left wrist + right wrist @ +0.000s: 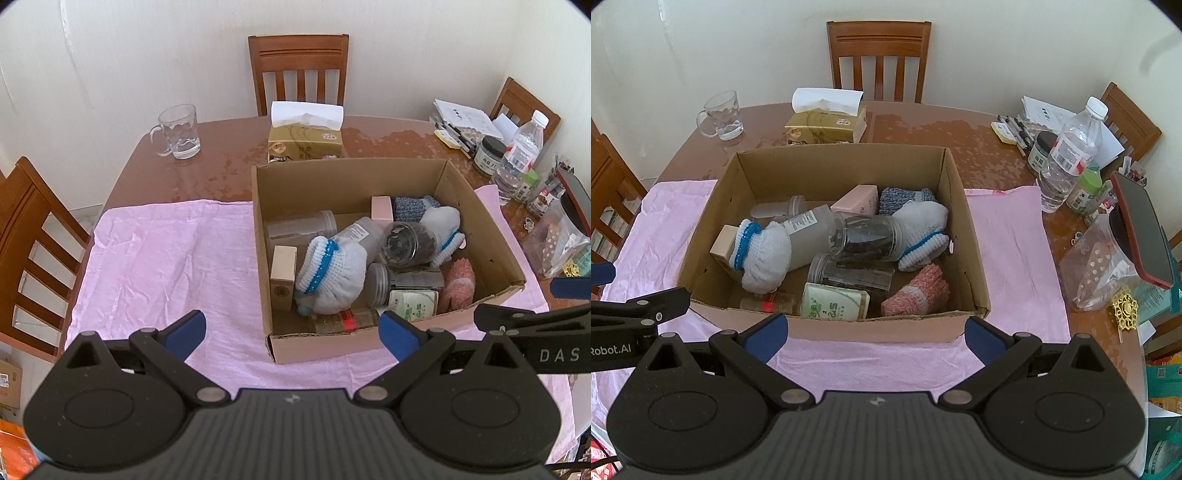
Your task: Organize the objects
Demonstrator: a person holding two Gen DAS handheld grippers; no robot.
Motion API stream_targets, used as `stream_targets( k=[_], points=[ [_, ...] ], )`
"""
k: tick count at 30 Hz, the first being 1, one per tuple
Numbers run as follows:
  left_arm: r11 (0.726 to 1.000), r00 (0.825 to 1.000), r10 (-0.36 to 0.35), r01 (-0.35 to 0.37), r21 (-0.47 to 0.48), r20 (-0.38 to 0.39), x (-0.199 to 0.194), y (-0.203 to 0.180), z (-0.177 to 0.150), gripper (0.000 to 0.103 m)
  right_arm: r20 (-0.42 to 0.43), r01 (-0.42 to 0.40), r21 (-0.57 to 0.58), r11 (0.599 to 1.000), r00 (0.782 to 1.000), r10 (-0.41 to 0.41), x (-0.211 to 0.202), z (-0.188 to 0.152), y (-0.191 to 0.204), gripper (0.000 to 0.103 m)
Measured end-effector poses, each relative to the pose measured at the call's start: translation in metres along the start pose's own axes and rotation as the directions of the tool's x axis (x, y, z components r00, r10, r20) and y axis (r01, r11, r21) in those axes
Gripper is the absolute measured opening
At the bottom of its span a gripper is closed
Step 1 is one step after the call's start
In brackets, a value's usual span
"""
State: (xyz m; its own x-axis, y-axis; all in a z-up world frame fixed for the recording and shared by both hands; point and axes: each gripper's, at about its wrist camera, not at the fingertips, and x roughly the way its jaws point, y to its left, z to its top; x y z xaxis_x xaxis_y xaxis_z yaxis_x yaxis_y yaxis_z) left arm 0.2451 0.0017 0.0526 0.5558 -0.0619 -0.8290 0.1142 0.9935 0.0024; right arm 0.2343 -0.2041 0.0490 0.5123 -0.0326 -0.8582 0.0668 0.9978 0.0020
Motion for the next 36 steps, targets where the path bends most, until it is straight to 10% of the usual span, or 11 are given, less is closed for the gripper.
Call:
stream_targets(
  k=[36],
  points=[
    [1.000, 1.000, 0.012, -0.012, 0.003, -0.019, 0.0031, -0.0014, 0.0007, 0.100, 0.000, 0.007, 0.016, 1.000, 1.000, -0.007, -0.0006, 0.0015, -0.0015, 0.103]
  ],
)
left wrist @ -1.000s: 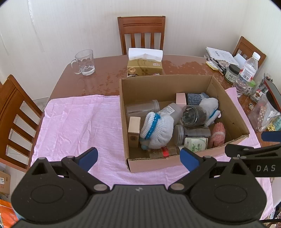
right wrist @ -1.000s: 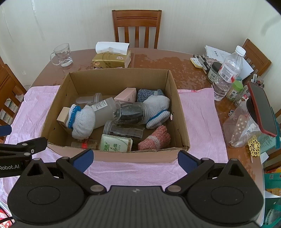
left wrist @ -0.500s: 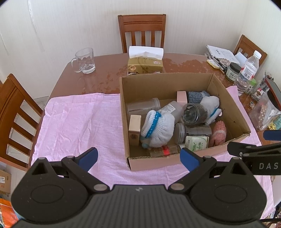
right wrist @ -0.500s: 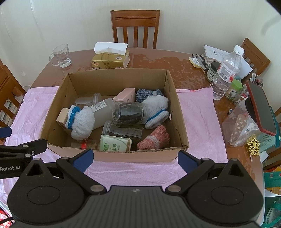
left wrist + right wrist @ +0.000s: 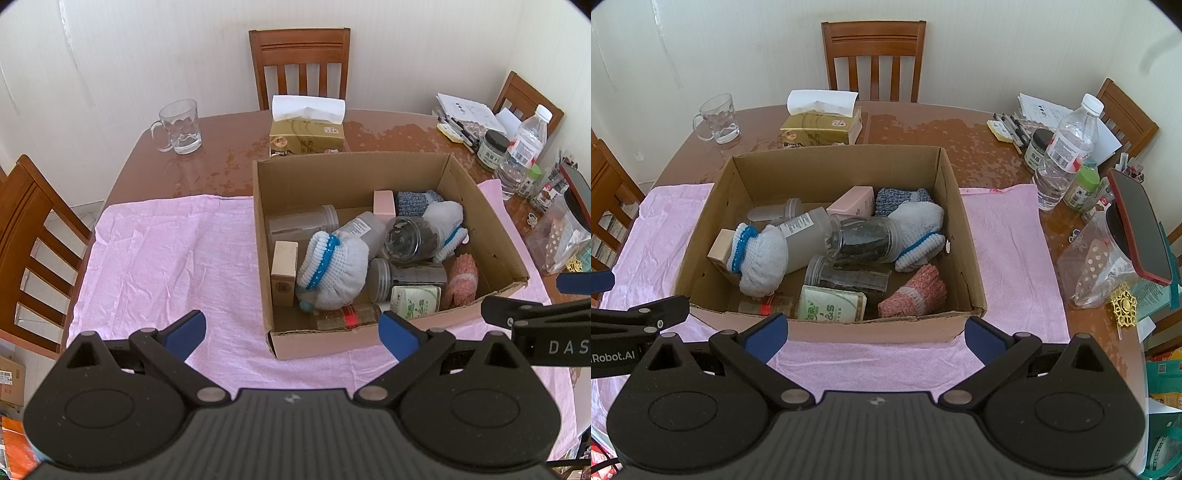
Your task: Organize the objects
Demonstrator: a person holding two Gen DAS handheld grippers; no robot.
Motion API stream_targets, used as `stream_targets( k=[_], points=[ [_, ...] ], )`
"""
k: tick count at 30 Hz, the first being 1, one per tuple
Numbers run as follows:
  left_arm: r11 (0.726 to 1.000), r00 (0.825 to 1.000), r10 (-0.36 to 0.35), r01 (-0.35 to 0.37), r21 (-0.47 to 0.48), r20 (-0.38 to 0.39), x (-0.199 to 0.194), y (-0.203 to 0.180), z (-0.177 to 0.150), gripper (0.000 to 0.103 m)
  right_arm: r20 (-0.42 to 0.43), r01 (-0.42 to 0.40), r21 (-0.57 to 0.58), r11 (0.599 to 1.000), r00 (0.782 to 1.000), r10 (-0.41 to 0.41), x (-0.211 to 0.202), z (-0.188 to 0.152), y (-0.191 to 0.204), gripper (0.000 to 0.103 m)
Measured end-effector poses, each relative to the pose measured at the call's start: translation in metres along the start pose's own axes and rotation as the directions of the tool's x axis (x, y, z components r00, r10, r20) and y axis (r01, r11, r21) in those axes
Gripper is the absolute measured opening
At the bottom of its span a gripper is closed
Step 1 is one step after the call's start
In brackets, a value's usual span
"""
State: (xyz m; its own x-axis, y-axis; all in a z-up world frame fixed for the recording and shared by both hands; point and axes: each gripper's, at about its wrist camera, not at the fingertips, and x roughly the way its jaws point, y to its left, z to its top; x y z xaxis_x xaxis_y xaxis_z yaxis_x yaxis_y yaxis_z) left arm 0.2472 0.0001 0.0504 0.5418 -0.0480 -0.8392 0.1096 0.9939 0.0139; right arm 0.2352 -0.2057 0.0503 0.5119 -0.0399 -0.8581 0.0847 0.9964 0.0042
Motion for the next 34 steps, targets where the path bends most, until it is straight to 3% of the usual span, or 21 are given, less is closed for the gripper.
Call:
stream_targets(
  k=[34],
  points=[
    [1.000, 1.000, 0.001, -0.001, -0.001, -0.010, -0.0007, -0.0042, -0.0031, 0.100, -0.001, 0.000, 0.005, 1.000, 1.000, 0.000, -0.0034, -0.0020, -0.0007, 0.103]
  ],
)
